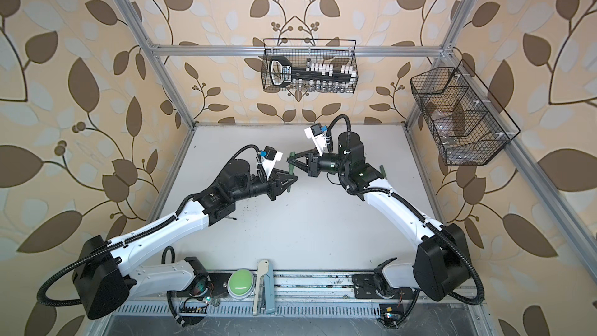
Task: Insert the pens into the pen caps
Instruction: 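Press the cap firmly onto the pen while the left gripper holds the barrel, then open the left gripper and withdraw it while the right gripper holds the capped pen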
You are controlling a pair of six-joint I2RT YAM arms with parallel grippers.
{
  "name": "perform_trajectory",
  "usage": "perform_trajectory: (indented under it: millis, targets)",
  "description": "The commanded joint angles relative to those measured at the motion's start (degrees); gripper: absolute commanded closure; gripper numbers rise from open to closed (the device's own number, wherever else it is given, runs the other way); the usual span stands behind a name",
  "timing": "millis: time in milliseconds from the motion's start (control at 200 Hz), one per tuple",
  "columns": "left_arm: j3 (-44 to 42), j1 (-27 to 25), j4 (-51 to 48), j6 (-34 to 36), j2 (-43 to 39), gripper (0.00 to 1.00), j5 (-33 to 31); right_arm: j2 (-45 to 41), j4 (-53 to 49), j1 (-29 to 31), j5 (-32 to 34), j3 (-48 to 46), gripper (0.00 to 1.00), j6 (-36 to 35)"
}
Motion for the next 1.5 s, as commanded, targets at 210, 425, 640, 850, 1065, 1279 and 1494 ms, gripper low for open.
perform_trajectory:
  millis: [210, 425, 640, 850, 1065, 1279, 1494]
  targets:
    - [3.3, -0.4, 2.3, -0.4, 1.0, 0.97, 1.0, -2.9, 1.3, -0.8, 0.6, -1.3, 1.00, -0.4]
    - [3.2, -0.4, 1.5, -0.4, 0.6, 1.00, 0.3, -2.9, 1.9, -1.0, 0.7, -1.5, 1.00, -0.2]
    - [7.1, 1.7, 4.2, -0.4, 2.1, 1.00, -2.9, -2.6, -3.8, 1.1, -3.3, -2.6, 1.00, -5.8]
    - [14.0, 3.4, 5.4, 5.7, 4.1, 1.00, -3.7, -3.3, -4.7, 1.8, -7.6, -8.0, 1.00, -6.8]
    - [16.9, 7.0, 7.3, 8.6, 2.0, 1.00, -3.2, -5.0, -4.0, 1.8, -8.6, -13.5, 1.00, -6.7]
    - [18.9, 8.0, 8.0, 8.0, 1.1, 1.00, 1.8, -5.9, 6.5, 3.4, -8.0, -18.9, 1.00, -0.5]
    - [16.6, 8.0, 11.5, 6.3, -0.6, 1.00, 4.3, -5.2, 7.5, 2.9, -9.9, -18.3, 1.00, -0.2]
